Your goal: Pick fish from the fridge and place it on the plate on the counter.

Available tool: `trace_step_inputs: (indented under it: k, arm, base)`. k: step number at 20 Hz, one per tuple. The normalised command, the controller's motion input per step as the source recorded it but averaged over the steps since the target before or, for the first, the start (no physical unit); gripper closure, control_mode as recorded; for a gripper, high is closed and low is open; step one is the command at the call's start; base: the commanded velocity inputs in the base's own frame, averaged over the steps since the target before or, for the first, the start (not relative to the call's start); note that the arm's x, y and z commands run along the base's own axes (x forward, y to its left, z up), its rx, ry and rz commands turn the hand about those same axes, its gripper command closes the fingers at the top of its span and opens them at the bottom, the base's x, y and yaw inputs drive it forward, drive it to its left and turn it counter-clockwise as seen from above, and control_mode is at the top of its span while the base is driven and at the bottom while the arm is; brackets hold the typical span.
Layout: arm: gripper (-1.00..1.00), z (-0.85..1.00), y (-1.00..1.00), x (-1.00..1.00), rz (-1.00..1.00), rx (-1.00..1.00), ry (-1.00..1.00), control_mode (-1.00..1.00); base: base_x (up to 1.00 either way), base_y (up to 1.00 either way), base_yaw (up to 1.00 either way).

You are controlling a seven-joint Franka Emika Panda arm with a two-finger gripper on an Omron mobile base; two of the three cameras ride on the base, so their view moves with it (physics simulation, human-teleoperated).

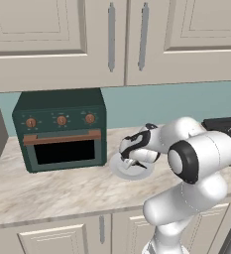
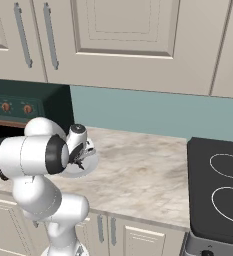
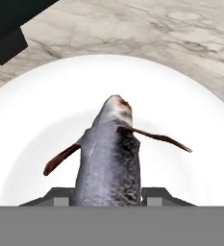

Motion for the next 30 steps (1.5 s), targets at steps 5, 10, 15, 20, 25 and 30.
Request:
trace_step_inputs:
  k: [5, 10, 15, 20, 25, 30]
  arm:
    - [-1.00, 0.00, 0.00, 0.00, 0.00, 0.00, 0.00, -1.00]
    - [-1.00, 0.00, 0.00, 0.00, 0.00, 0.00, 0.00, -1.00]
    - [-1.00, 0.18, 0.00, 0.00, 0.00, 0.00, 0.00, -1.00]
    - [-1.00, 0.37, 0.00, -0.01, 0.00, 0.00, 0.00, -1.00]
    - [-1.00, 0.51, 0.00, -0.17, -0.01, 0.00, 0.00, -1.00]
    - [-1.00, 0.59, -0.01, -0.20, -0.05, 0.00, 0.00, -1.00]
  base:
    - [0.00, 0.00, 0.00]
    - [0.00, 0.00, 0.00]
    - [0.00, 0.00, 0.00]
    - [0.00, 0.00, 0.00]
    - [0.00, 0.00, 0.00]
    - [0.00, 0.00, 0.00]
